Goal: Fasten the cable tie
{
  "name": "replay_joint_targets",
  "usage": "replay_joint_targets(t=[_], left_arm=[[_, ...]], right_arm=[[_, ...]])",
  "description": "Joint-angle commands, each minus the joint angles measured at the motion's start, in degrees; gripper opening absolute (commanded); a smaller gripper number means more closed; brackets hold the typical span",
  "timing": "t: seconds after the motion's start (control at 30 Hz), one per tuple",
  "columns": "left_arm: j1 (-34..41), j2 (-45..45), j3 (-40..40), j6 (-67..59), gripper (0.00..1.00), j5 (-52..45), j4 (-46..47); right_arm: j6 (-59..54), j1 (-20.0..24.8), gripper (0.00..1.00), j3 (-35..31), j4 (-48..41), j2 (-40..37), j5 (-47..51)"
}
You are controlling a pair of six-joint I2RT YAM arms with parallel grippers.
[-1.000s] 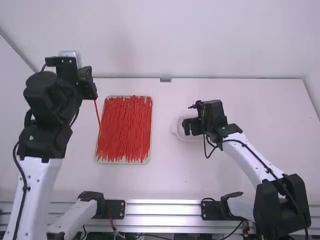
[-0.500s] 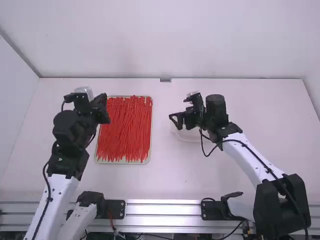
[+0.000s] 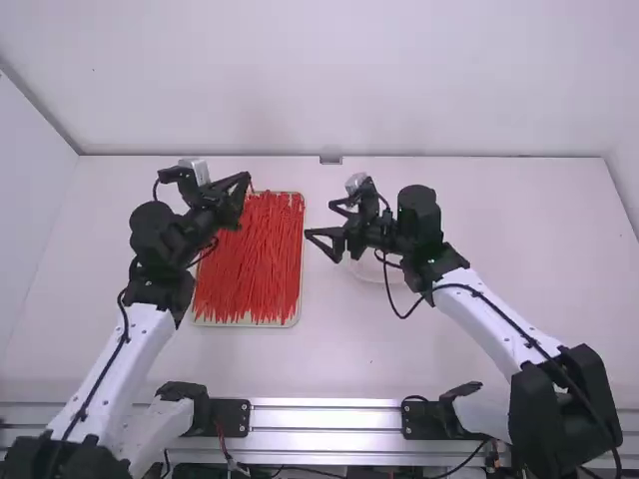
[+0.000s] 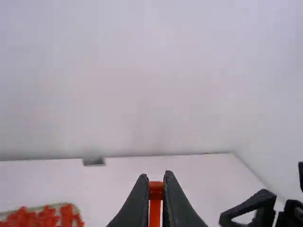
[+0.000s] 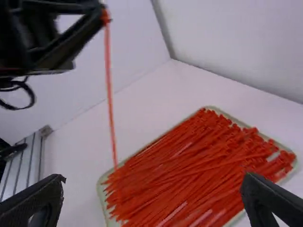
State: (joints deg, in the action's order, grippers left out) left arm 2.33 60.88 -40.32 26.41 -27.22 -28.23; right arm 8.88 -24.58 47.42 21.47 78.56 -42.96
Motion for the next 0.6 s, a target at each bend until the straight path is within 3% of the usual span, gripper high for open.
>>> replay_joint_targets(t=[0.0,0.37,0.57], left_arm=[[0.2,2.2,0.4,4.3,0.02,-4.8,-2.9],[11.5,6.5,0.2,3.1,0.02,1.3,-10.1],[12.3,6.5,-0.2,3.2,0.02,0.8,-10.4]], right_arm=[[0.3,-1.5,1.0,2.0,1.1,0.2,1.6],[4.6,-7.6,1.0,2.0,4.9,0.2,16.3],[4.6,-9.2,0.97,2.0,4.9,0.2,19.1]])
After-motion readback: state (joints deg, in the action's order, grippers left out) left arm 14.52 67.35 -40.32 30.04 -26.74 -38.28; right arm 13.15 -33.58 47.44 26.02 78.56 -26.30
